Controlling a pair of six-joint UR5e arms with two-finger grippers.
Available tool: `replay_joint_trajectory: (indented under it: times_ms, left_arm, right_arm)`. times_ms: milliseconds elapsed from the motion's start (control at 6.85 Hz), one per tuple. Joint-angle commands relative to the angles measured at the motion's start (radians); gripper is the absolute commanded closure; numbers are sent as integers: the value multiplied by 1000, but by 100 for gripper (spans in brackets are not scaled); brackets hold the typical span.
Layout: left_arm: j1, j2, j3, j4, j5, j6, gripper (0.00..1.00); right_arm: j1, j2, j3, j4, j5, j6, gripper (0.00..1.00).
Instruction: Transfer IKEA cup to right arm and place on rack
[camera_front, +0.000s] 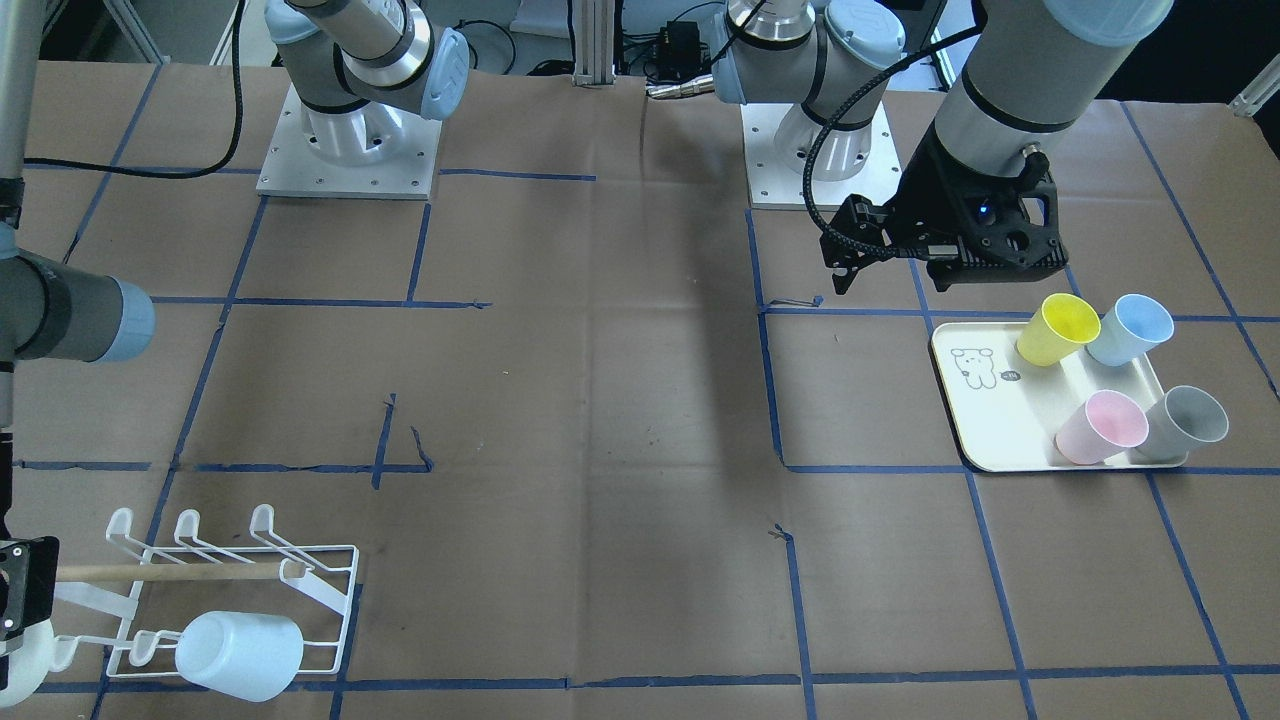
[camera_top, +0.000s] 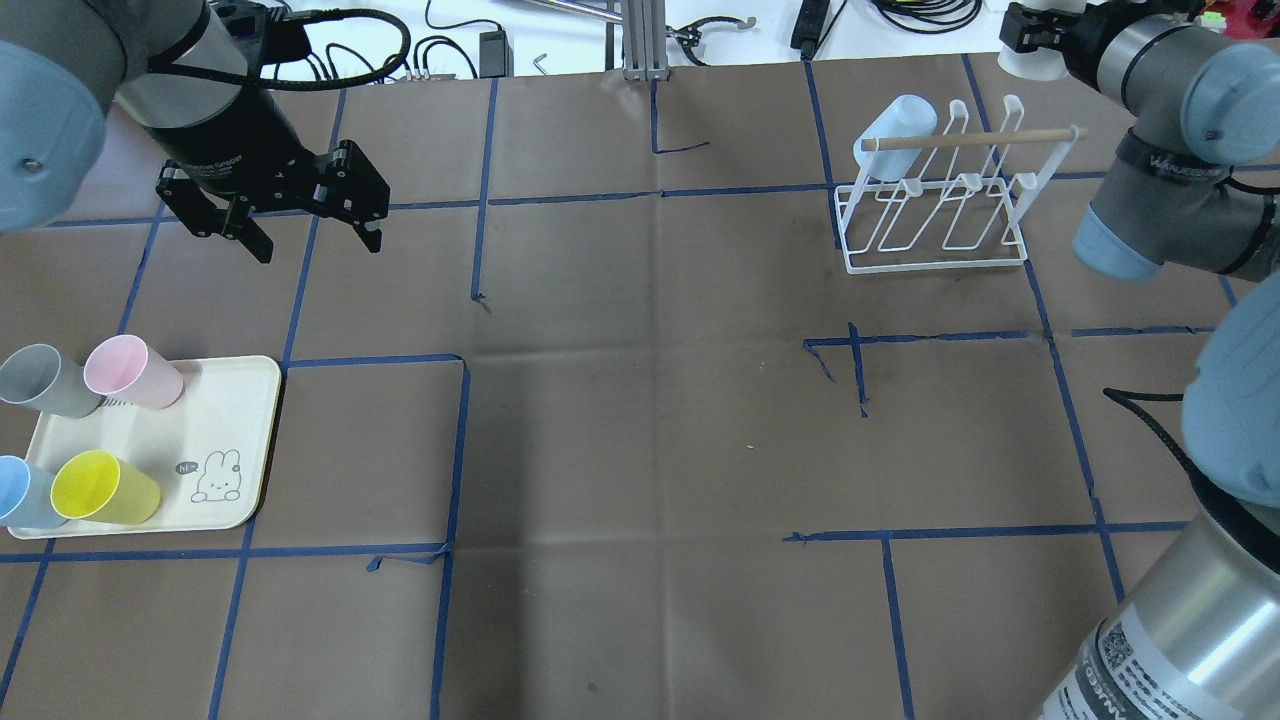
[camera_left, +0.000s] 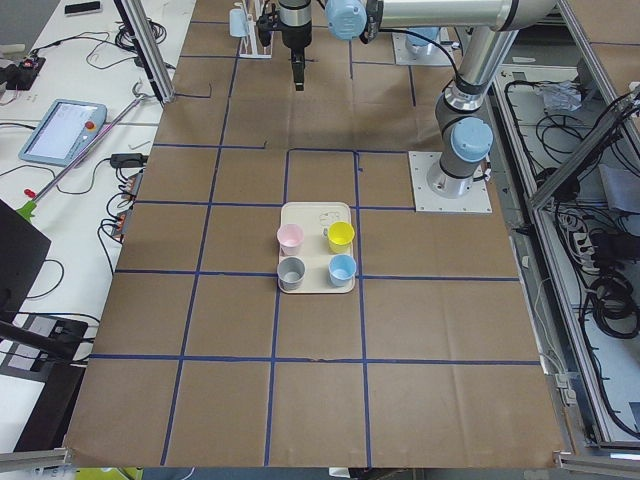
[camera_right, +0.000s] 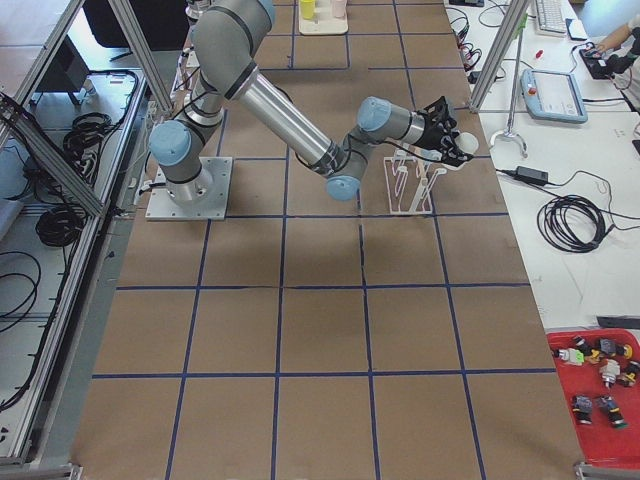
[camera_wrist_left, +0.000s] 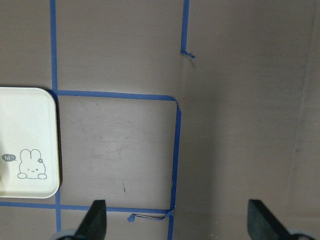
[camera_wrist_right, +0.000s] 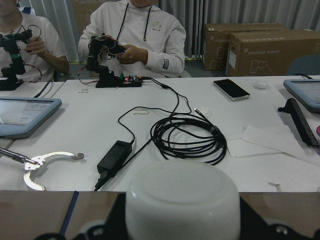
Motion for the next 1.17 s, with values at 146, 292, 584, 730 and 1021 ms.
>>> replay_joint_trajectory:
  times_ms: [146,292,584,730,1021]
  left_arm:
    - [0,11,-3,9,0,7,1]
    - [-1,10,-3,18,0,5,1]
    - [-1,10,-1,29,0,5,1]
    - [0,10,-1,29,0,5,1]
    - [0,10,-1,27,0,5,1]
  right_arm:
    - [2,24,22,-27,-1,0,85]
    - [1,24,41,-27,-1,0,85]
    - [1,21,73,-24,-1,2,83]
    - [1,19,84,-24,-1,0,64]
    - [1,18,79,-15,-4,5,0]
